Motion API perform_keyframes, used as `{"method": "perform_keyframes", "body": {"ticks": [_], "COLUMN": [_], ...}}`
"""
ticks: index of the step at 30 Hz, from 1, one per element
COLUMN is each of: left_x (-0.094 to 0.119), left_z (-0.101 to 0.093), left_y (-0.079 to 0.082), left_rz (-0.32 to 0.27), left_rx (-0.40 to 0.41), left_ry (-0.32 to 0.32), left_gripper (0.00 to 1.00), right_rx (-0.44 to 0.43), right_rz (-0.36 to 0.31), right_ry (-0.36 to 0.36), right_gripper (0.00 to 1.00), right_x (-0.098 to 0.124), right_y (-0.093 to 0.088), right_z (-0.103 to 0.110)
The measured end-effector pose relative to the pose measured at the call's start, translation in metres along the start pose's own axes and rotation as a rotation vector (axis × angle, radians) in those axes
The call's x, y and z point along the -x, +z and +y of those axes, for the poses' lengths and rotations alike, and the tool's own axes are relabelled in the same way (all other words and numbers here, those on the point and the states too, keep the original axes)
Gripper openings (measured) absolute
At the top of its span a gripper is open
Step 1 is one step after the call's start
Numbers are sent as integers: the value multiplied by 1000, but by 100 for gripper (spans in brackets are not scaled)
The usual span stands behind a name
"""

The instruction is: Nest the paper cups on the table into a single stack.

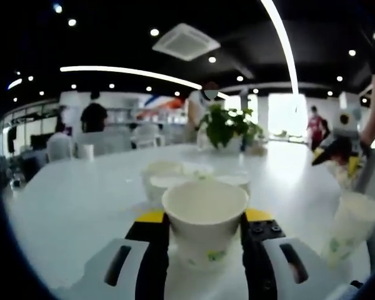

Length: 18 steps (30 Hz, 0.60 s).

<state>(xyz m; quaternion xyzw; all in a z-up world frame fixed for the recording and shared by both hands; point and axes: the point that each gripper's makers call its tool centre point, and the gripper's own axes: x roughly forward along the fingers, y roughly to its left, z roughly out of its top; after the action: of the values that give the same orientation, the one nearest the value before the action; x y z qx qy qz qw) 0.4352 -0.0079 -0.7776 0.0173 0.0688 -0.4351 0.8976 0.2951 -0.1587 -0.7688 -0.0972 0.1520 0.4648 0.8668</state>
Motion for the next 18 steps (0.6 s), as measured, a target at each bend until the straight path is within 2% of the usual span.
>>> {"method": "perform_keyframes", "body": {"ticks": [7,12,15,18], "left_x": [16,22,28,32], "left_z": [-13,-16,-30,-41], "left_y": [23,32,42,51], "left_rz": [-6,-10,-14,-16], "left_rx": [-19,-4,21,10], "left_ry": [-4,5,-12,-21], "left_gripper": [44,44,44,43], "right_rx": [-4,-5,0,4], "right_rz": [-6,-20,-32,-42], "right_ry": [4,2,4,5], "right_gripper": [48,50,53,55], "right_x": [1,2,2,3], "right_y": [3,12,17,21], "right_z": [3,3,5,7]}}
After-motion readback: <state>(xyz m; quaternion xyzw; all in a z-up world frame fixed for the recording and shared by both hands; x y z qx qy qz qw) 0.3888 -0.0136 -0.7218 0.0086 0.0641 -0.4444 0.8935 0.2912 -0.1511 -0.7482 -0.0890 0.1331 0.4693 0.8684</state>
